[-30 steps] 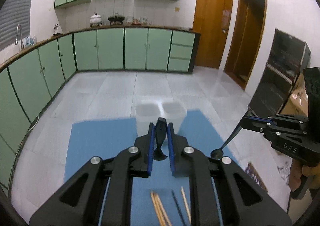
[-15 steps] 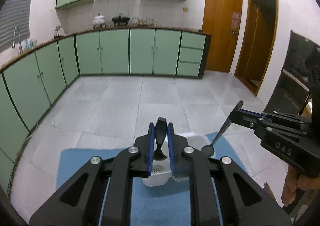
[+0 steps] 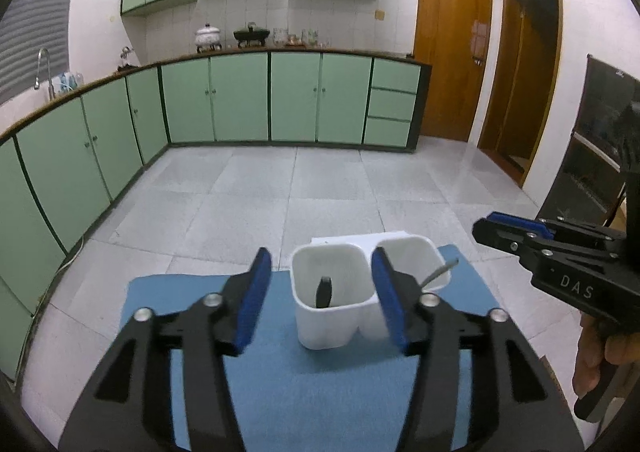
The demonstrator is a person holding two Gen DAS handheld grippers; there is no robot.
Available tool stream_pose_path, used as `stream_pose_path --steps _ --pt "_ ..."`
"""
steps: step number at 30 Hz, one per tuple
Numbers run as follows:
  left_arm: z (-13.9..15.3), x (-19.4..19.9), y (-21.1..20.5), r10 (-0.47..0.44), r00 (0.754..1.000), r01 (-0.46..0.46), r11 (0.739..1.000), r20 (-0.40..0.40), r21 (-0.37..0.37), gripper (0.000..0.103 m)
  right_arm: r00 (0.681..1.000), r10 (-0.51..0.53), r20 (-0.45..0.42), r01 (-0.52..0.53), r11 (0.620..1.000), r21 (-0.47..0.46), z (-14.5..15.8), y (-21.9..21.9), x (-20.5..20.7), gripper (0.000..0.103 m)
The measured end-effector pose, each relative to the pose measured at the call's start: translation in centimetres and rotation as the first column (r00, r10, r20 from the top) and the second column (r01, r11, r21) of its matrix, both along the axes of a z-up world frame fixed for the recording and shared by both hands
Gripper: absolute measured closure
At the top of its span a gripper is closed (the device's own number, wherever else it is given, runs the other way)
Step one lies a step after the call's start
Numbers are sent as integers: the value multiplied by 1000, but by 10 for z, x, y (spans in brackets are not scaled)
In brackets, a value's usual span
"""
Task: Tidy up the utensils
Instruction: 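Withdraw both open tools from the holder back over the chopsticks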
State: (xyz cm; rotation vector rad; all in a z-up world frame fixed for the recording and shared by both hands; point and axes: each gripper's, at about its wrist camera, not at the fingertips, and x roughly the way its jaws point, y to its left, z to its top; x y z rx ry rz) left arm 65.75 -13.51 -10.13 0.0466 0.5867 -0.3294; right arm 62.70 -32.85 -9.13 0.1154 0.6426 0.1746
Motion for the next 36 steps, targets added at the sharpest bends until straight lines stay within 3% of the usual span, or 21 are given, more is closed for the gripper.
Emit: stream_pose_path --steps 3,7,9,16,20,24,27,32,36 --pt "12 -28 13 3 1000 -3 1000 27 2 41 999 -6 38 6 1000 -1 14 -3 -34 82" --pt "21 -90 41 4 998 -3 1000 57 -11 34 994 -24 106 26 1000 -15 25 -6 -101 67" --pt "18 -118 53 2 998 -1 1000 61 -11 32 992 -17 124 20 1000 -23 22 -4 -138 67" --pt "-28 -248 100 54 997 -52 998 58 -30 28 989 -9 148 23 995 -94 -24 25 -272 64" --pt "-59 -303 114 82 996 -81 996 34 -38 28 992 -14 127 26 995 -94 -60 48 -335 62" --pt "-87 -342 118 87 996 -87 996 -3 -20 27 995 -31 99 41 994 -100 -95 67 -376 61" --pt "-109 -367 108 71 997 -70 997 -17 39 27 997 -51 58 56 995 -83 -118 73 -393 61" --pt "-140 -378 107 65 993 -63 998 -103 23 27 995 -98 7 98 994 -50 -143 74 -403 61" --pt "-152 -380 105 71 991 -68 997 -115 28 27 995 -96 -14 95 993 -68 -161 80 -404 62"
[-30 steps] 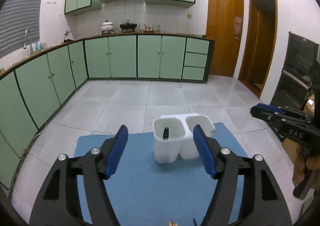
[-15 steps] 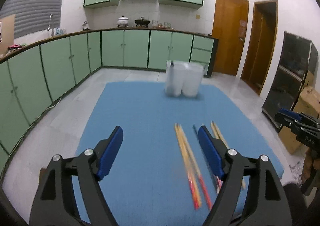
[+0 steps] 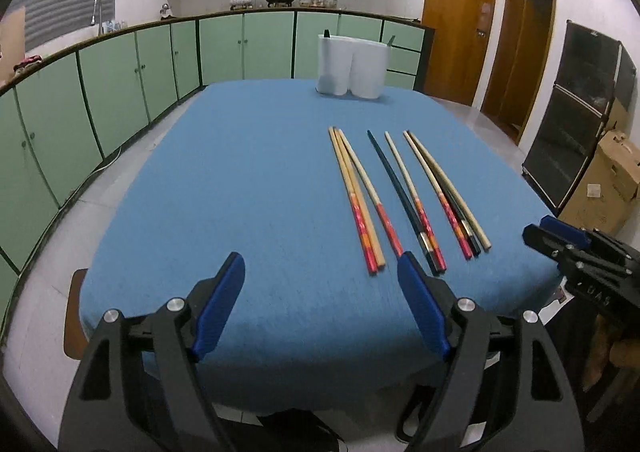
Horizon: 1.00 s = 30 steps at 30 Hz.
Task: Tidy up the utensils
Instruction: 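Withdraw both open tools from the holder back over the chopsticks, then grasp a red-patterned chopstick with the left tool while the right tool grasps a plain wooden chopstick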
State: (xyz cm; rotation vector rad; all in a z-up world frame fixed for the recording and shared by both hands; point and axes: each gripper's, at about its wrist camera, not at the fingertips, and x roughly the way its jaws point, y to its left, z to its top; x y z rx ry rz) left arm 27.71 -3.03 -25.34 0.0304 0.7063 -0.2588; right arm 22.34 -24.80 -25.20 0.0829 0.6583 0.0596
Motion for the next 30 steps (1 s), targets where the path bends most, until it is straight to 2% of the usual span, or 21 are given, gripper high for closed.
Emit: stream_pose_path --steps 4,12,18,27,30 --pt "-12 0 -8 5 1000 -5 1000 -10 22 27 1000 6 -29 -6 1000 -9 -16 6 9 71" --pt "-27 10 -18 -4 999 7 998 -37 65 31 998 33 -56 -33 999 -5 -32 12 20 73" --pt "-37 17 -22 4 998 2 996 -60 88 33 999 10 -53 -11 1000 -6 -34 2 29 86" --pt "-39 23 -27 17 998 -11 994 -56 111 33 998 -17 -56 18 1000 21 -35 -15 35 88" --pt "-37 24 -26 37 998 -30 992 -57 119 37 998 -17 -57 19 999 28 -36 -14 34 88"
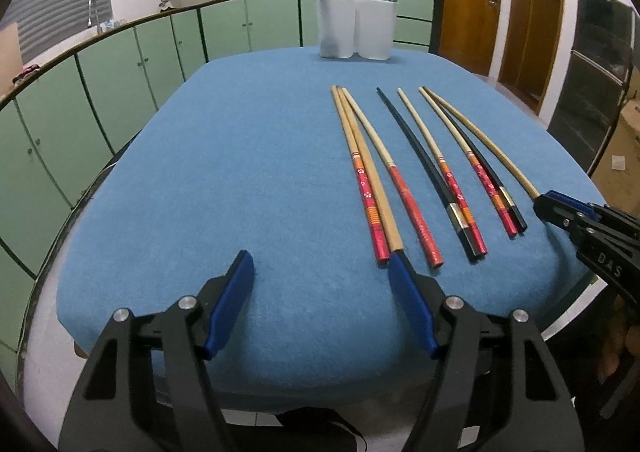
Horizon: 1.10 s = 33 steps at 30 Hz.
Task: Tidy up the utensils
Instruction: 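Grasp a red-patterned chopstick with the left tool while the right tool grasps a plain wooden chopstick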
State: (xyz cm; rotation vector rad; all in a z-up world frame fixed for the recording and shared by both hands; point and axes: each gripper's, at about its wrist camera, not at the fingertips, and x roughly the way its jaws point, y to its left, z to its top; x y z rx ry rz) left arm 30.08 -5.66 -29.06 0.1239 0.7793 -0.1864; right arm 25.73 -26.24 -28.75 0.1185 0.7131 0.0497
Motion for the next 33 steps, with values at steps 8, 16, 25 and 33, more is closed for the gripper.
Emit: stream_pose_path --steps 8,16,25,33 --pt "1 2 0 -5 1000 5 1000 6 -9 41 1000 -2 4 2 1000 1 -1 1 0 88" --pt "0 17 -3 3 1000 -2 999 19 -37 65 999 -28 17 28 999 -24 -1 -3 1 88" --pt "3 14 10 69 997 -67 996 30 -55 88 999 -50 18 50 998 -34 -1 -5 -1 90" --pt "1 18 17 100 995 -99 994 23 -36 81 996 -82 17 82 996 -40 -2 -10 -1 93"
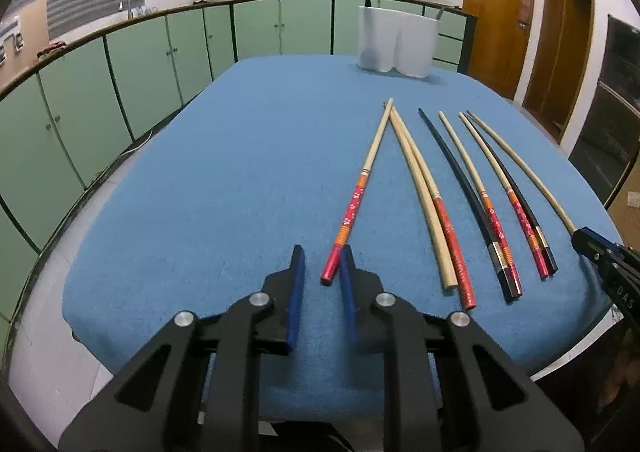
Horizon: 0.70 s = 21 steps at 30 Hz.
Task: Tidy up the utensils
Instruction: 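Grasp a red-patterned chopstick with the left tool while the right tool grasps a plain wooden chopstick, then lift both chopsticks and lower them upright into the white holder with both tools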
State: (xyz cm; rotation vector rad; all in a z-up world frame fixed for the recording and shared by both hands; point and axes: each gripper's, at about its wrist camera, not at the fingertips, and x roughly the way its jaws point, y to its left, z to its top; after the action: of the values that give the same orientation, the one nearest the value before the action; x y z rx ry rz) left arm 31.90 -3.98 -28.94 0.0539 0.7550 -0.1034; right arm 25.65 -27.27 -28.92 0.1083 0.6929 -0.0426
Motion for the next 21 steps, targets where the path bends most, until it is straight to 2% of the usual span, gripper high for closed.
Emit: stream_pose_path --steps 2,7,12,13,15,17,20,21 --pt "0 0 -3 -20 1000 20 1000 -2 -3 72 1000 -1 1 1 1000 -1 0 0 -1 93" --pt "1 7 1 -26 1000 26 1000 -7 -17 58 1000 -1 2 1 1000 1 -1 0 -1 93" --pt "0 10 4 -36 999 36 999 -6 -2 57 1000 -3 2 3 1000 1 -1 0 0 93" --pt "-1 11 4 -40 999 39 999 -6 -3 58 1000 -3 2 3 1000 1 -1 1 -1 93" --pt "-1 11 3 -52 999 52 999 -6 -13 67 1000 -3 2 3 1000 0 -1 1 0 93" --pt "-1 12 1 -69 998 69 997 -9 -26 82 1000 -3 3 3 1000 -1 -1 1 -1 93" --pt "-1 11 -2 -94 995 94 995 -10 -39 95 1000 -2 4 2 1000 -6 -2 2 -1 93" --pt "-1 10 -3 -100 995 100 994 -10 -45 96 1000 -2 4 2 1000 -6 -2 2 -1 93"
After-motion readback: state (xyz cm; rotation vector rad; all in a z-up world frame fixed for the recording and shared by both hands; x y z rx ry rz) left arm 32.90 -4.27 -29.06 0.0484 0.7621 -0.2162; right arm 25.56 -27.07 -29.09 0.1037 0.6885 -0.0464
